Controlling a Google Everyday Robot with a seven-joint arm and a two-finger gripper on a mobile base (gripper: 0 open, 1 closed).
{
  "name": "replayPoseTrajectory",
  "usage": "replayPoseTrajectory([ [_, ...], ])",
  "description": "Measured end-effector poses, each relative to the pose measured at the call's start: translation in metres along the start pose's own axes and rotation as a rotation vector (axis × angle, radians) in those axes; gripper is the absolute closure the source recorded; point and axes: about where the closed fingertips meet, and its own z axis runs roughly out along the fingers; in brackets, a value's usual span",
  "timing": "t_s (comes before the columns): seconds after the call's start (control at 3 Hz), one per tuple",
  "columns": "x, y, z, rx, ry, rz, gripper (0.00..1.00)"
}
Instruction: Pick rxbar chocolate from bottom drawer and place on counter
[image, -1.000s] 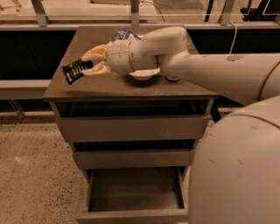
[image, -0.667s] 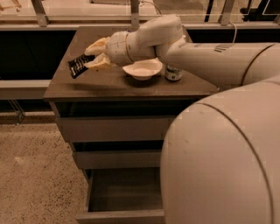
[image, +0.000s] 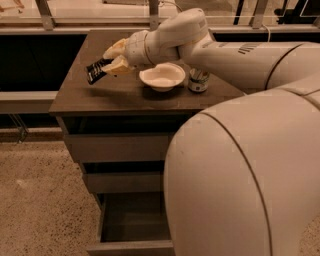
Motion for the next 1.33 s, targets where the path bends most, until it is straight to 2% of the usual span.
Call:
replayPoseTrajectory([
  [0.33,-0.0028,0.0013,0.0028,-0.004,-0.005,-0.007,0.51],
  [1.0,-0.0064,0.0029,0.0066,-0.01,-0.012,-0.017,0.05],
  [1.33,-0.0074,0.0034,0.0077,-0.011,-0.013,-0.02,0.0],
])
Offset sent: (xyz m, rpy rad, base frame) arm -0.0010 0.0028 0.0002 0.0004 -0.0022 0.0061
